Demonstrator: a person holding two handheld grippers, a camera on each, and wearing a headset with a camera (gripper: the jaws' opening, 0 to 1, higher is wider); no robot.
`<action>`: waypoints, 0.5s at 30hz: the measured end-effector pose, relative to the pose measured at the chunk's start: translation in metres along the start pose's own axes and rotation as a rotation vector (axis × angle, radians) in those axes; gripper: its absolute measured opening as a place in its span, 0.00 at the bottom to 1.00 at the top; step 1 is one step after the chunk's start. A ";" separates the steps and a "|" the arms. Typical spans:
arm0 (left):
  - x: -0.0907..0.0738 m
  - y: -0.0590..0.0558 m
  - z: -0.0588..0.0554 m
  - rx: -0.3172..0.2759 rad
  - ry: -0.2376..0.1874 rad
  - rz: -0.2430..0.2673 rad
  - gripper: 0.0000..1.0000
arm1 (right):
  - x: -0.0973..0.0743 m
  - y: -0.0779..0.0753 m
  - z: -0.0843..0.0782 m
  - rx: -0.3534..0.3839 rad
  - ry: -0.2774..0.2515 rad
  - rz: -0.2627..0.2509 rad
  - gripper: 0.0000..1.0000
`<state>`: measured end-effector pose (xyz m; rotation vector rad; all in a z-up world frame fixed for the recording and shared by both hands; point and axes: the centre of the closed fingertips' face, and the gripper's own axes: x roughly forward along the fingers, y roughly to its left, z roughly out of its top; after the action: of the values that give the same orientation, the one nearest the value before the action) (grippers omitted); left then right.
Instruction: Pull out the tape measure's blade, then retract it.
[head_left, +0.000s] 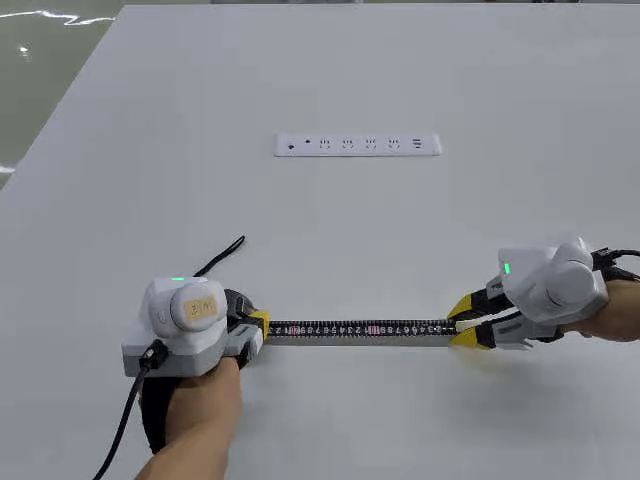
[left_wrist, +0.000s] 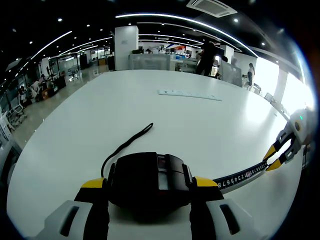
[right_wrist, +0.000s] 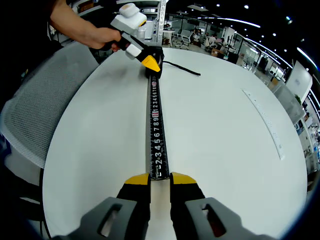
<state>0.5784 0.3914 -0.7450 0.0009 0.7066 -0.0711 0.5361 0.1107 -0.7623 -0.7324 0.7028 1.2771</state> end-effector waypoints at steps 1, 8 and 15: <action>0.000 0.000 0.000 -0.001 0.001 -0.001 0.62 | 0.000 0.000 0.000 0.001 -0.001 0.000 0.13; 0.000 0.000 -0.001 -0.001 0.004 0.000 0.62 | 0.000 0.001 0.001 0.001 -0.001 -0.003 0.13; 0.000 0.000 -0.001 -0.001 0.009 -0.004 0.62 | 0.006 0.000 0.003 -0.004 -0.007 0.000 0.13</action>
<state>0.5774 0.3912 -0.7455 -0.0010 0.7156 -0.0742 0.5372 0.1161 -0.7651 -0.7308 0.6952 1.2808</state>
